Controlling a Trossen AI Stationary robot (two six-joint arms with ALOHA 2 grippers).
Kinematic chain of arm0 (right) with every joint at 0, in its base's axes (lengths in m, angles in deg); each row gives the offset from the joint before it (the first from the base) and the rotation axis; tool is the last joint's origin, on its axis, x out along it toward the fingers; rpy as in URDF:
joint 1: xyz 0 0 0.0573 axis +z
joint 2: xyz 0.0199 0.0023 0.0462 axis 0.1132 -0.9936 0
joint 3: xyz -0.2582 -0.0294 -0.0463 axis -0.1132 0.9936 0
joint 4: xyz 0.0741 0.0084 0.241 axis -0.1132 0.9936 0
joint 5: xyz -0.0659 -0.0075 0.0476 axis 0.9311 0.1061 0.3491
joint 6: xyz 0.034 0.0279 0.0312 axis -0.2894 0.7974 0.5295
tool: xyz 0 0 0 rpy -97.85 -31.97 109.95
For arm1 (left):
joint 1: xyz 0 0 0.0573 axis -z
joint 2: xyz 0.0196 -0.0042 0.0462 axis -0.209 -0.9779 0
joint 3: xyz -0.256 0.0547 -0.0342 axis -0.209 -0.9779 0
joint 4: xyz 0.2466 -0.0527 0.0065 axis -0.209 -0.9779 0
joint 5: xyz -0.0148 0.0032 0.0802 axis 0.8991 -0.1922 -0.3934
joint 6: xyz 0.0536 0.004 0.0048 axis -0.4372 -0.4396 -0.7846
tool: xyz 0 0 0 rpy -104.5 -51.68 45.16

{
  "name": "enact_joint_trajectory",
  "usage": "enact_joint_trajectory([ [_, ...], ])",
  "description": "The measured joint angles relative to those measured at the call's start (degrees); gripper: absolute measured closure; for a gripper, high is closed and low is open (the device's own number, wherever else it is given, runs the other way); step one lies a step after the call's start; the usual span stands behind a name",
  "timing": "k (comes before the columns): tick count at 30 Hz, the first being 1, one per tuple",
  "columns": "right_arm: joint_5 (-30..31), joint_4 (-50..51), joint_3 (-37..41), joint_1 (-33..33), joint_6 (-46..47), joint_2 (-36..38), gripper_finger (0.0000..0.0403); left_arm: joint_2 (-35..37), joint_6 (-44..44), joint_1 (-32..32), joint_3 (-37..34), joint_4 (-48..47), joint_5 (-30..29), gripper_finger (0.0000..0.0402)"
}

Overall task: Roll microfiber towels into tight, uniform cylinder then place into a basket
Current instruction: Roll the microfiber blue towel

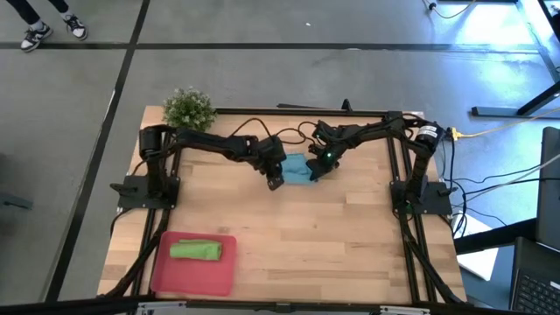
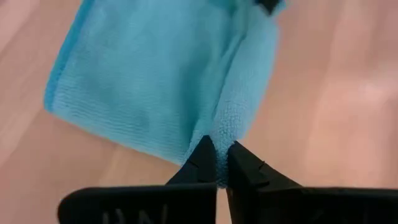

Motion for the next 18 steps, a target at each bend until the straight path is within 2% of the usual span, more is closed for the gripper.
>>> enact_joint_trajectory([
  [8,0.0,0.0,0.0,0.1,-0.1,0.0,0.0391,-4.4,-0.5,0.0,0.2,0.5,-3.3,0.0401],
  [12,-1.3,-1.6,0.1,0.1,-3.2,0.0,0.0389,-5.0,-0.8,0.0,0.3,0.5,-3.5,0.0401],
  [15,-3.6,-2.8,0.2,0.2,-3.9,0.0,0.0375,-5.1,-2.0,0.0,0.2,0.5,-3.5,0.0401],
  [18,-1.8,-3.4,0.1,0.3,-2.9,0.0,0.0351,-5.1,-2.1,-0.1,0.2,0.4,-3.6,0.0401],
])
